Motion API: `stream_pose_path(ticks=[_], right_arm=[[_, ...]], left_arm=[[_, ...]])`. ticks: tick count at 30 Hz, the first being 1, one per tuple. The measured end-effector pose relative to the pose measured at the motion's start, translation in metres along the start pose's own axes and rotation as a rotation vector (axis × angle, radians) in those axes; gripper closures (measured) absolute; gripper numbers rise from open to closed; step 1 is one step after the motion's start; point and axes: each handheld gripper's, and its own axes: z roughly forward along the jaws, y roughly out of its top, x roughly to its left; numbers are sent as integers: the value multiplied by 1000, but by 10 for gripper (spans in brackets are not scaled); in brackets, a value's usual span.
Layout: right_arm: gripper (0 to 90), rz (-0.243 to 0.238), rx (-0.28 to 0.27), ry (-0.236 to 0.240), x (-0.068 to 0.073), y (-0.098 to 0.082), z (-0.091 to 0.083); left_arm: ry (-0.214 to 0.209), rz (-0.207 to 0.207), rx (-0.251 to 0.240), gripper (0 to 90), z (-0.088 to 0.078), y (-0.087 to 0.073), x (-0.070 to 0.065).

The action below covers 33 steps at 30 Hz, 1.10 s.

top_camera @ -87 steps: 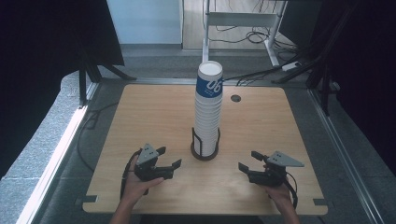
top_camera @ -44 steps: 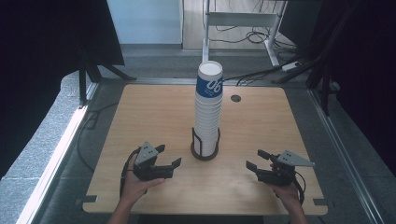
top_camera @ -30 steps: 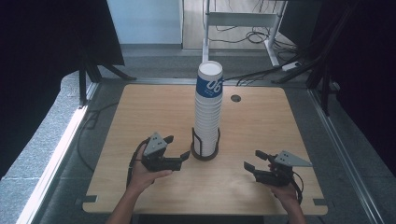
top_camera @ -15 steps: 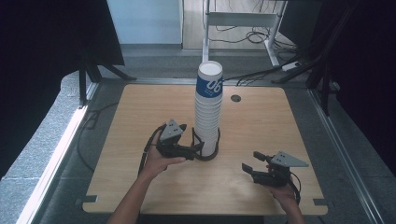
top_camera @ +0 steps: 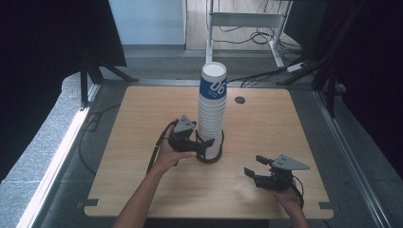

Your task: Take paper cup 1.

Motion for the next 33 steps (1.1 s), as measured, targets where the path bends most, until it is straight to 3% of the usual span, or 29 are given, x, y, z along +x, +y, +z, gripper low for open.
stream_pose_path(ticks=[4,8,13,19,28,33], right_arm=[[267,-2,4,-3,0,0,1],[267,-4,4,-4,0,0,0],[267,-5,11,-3,1,-1,2],[270,-3,8,5,1,-1,2],[260,53,-38,70,-4,9,-2],[260,12,-48,71,-6,23,-5]], left_arm=[[30,-5,8,60,12,1,1],[26,-13,14,52,19,-1,2],[37,20,5,124,22,-1,-2],[31,27,4,131,22,-1,0],[30,36,3,133,22,-2,-1],[24,39,1,133,22,-2,0]])
